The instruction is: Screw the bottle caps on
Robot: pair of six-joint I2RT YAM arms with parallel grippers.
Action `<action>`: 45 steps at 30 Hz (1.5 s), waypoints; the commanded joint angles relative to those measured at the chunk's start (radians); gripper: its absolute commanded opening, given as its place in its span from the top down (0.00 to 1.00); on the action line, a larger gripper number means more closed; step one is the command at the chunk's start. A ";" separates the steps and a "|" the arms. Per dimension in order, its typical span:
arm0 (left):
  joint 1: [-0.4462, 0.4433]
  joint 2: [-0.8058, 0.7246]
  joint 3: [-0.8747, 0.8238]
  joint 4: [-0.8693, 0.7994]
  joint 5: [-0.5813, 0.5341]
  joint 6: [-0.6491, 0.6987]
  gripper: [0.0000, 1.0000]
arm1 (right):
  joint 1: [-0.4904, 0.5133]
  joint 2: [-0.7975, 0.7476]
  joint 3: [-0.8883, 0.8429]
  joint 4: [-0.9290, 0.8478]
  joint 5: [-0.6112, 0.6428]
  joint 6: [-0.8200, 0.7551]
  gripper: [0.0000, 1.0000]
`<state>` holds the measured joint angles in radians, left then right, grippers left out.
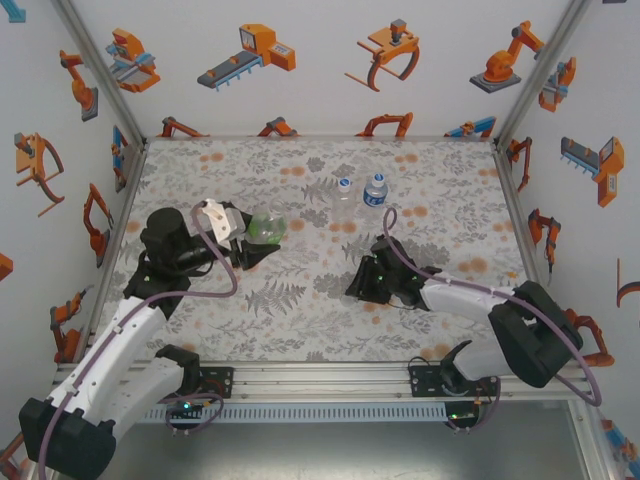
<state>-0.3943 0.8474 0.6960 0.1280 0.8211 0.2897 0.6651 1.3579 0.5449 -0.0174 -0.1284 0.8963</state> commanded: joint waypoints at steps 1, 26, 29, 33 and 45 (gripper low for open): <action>-0.006 0.008 0.045 -0.039 0.006 0.032 1.00 | 0.003 -0.019 0.076 -0.204 0.091 -0.082 0.56; -0.006 0.002 0.049 -0.052 0.005 0.039 1.00 | 0.229 0.233 0.362 -0.366 0.232 -0.388 0.50; -0.008 0.003 0.050 -0.050 0.006 0.037 1.00 | 0.235 0.256 0.372 -0.364 0.238 -0.391 0.51; -0.009 0.003 0.050 -0.050 0.006 0.037 1.00 | 0.248 0.284 0.392 -0.376 0.259 -0.400 0.54; -0.010 0.008 0.049 -0.051 0.007 0.036 1.00 | 0.277 0.303 0.432 -0.443 0.291 -0.404 0.60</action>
<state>-0.3996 0.8581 0.7067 0.0814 0.8192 0.3073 0.9333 1.6608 0.9470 -0.4114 0.1337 0.4995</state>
